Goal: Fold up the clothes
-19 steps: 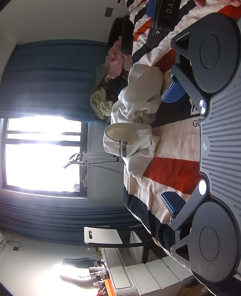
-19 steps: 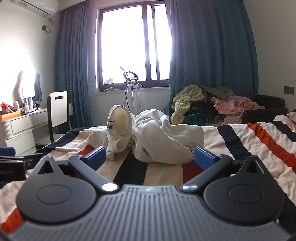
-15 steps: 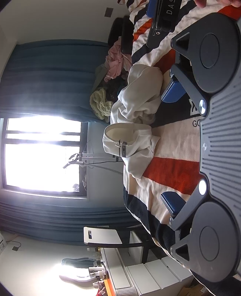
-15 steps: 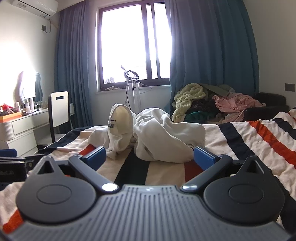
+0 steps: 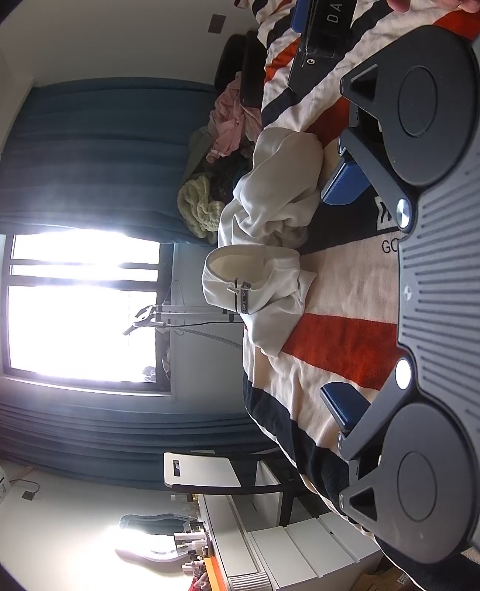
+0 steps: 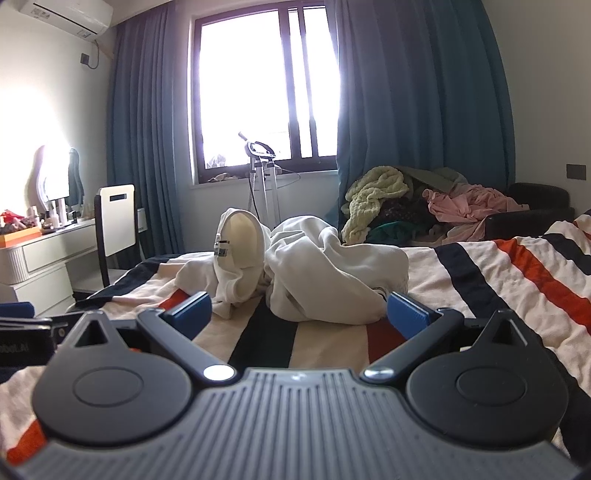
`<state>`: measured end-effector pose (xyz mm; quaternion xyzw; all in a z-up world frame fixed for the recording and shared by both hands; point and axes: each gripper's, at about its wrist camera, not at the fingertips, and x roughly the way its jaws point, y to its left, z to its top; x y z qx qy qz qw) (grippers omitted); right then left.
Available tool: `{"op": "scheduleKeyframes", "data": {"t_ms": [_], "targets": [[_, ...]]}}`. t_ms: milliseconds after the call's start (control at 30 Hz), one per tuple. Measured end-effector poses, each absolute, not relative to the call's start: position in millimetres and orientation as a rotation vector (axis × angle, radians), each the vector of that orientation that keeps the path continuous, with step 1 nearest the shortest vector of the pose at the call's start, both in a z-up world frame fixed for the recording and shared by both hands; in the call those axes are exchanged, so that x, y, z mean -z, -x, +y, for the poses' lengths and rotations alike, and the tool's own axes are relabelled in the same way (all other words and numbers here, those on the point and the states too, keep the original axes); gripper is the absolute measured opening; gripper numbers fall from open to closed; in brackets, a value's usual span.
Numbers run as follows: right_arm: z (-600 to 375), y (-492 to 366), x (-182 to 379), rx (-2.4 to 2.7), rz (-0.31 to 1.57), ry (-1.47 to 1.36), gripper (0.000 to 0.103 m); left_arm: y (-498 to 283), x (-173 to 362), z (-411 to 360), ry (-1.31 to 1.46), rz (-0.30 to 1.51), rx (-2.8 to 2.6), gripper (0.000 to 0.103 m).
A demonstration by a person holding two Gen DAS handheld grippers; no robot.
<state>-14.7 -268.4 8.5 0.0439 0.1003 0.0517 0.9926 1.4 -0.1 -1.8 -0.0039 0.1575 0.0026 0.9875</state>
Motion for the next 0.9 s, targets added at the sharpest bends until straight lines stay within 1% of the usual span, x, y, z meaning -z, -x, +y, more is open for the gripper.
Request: {"op": "scheduleKeyframes", "data": {"t_ms": [400, 900], "targets": [[-268.4, 12.7, -6.4, -0.073, 0.191, -0.092, 0.103, -3.0, 1.2, -0.8, 0.015, 0.323, -0.002, 0.103], [-277.7, 8.5, -3.8, 0.005, 0.17, -0.136, 0.103, -15.7, 14.4, -0.8, 0.008, 0.359, -0.045, 0.103]]}}
